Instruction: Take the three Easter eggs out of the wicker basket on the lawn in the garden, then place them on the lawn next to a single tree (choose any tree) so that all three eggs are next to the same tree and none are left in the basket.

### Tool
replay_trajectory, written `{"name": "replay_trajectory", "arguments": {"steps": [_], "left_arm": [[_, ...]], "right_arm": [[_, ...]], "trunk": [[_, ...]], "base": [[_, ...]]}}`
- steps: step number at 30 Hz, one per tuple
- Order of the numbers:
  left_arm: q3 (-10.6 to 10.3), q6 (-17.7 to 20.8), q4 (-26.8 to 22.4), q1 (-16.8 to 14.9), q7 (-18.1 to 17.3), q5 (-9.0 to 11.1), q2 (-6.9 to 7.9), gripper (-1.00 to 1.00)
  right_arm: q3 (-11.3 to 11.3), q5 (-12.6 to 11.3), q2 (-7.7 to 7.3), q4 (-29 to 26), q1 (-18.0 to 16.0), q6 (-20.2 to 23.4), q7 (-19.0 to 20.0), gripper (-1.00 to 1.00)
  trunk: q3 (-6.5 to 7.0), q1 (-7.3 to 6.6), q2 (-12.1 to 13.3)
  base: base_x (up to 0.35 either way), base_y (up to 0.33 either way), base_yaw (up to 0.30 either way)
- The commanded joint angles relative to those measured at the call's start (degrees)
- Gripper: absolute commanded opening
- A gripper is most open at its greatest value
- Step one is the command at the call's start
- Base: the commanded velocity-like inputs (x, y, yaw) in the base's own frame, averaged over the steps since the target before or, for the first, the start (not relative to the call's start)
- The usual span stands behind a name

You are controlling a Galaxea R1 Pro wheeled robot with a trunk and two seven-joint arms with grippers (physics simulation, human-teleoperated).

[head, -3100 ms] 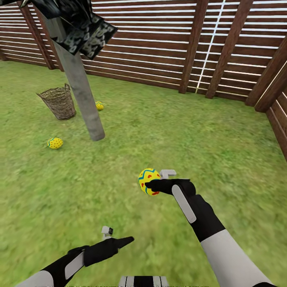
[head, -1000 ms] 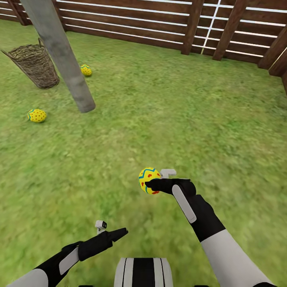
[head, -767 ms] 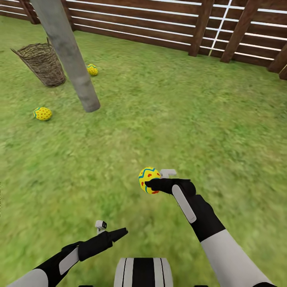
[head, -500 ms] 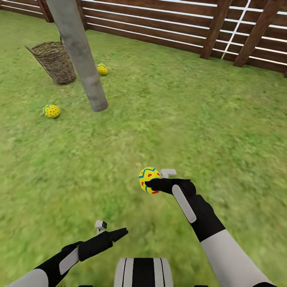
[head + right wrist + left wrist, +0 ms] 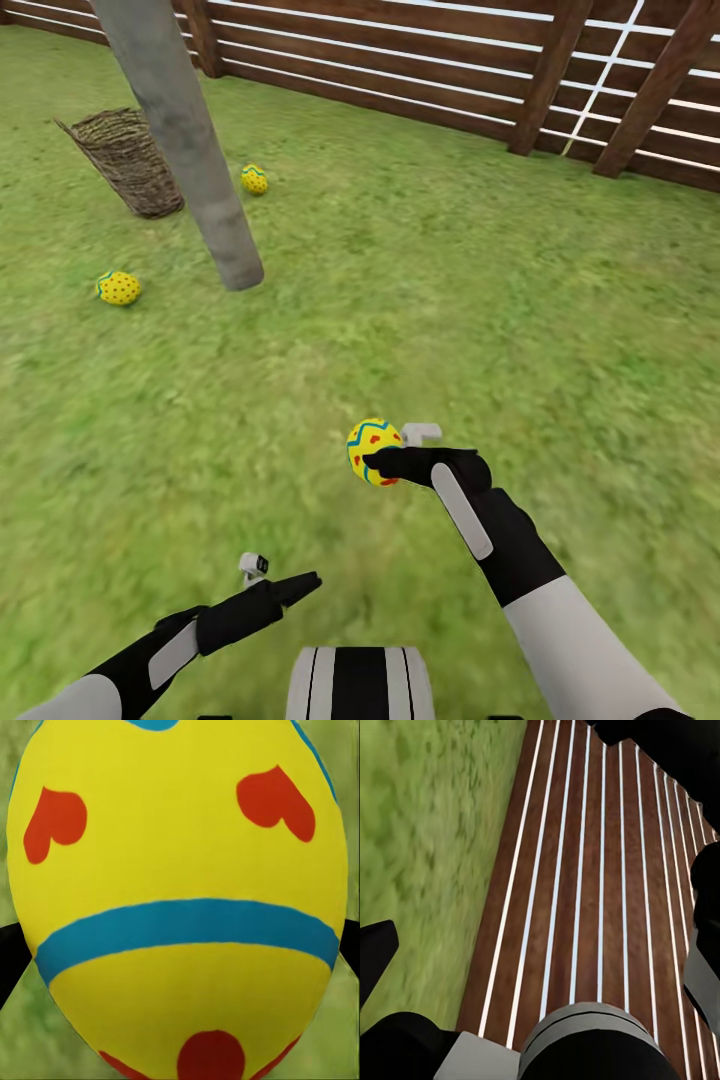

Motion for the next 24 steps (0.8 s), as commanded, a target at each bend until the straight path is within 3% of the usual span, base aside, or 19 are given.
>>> {"name": "replay_trajectory", "arguments": {"steps": [1,9,16,20,21,22,24], "left_arm": [[-0.39,0.61,-0.03,-0.05,-0.14,0.53,0.06,1.00],[-0.48,0.60,-0.03,-0.05,-0.14,0.53,0.04,1.00],[-0.67,0.60,-0.03,-0.05,-0.08,0.53,-0.14,1.00],[-0.88,0.56,0.01,-0.05,0.39,0.44,-0.94,1.00],[-0.95,0.53,-0.02,-0.05,0.39,0.40,-1.08,1.00],[-0.98,0.56,-0.03,-0.05,0.39,0.37,-1.11,1.00],[-0.99,0.53,-0.04,-0.05,0.41,0.35,-1.55,1.00]], "right_arm": [[0.07,-0.63,0.02,-0.05,-0.03,0.13,-0.63,-1.00],[0.09,-0.45,0.10,0.03,-0.03,-0.64,-0.63,-1.00],[0.08,-0.36,0.08,0.35,-0.03,-1.98,-0.60,-1.00],[-0.10,-0.17,1.37,7.23,-0.63,-5.48,-0.75,-1.00],[-0.15,0.36,1.82,8.63,-1.23,-7.01,-0.79,-1.00],[-0.25,2.71,2.11,9.70,-2.36,-8.00,-0.81,-1.00],[-0.34,4.98,3.20,11.65,-4.99,-8.45,-0.93,-1.00]], "trunk": [[-0.05,0.02,-0.01],[-0.26,0.02,-0.01],[-0.46,0.02,-0.01],[-0.46,0.02,-0.01],[-0.46,0.02,-0.01],[-0.46,0.02,-0.01],[-0.46,0.02,-0.01]], "base": [[0.234,-0.203,0.212],[0.221,-0.199,0.260],[0.087,-0.045,0.240],[0.003,0.000,0.012],[0.000,0.000,0.001],[0.000,0.000,0.000],[0.000,0.000,0.000]]}}
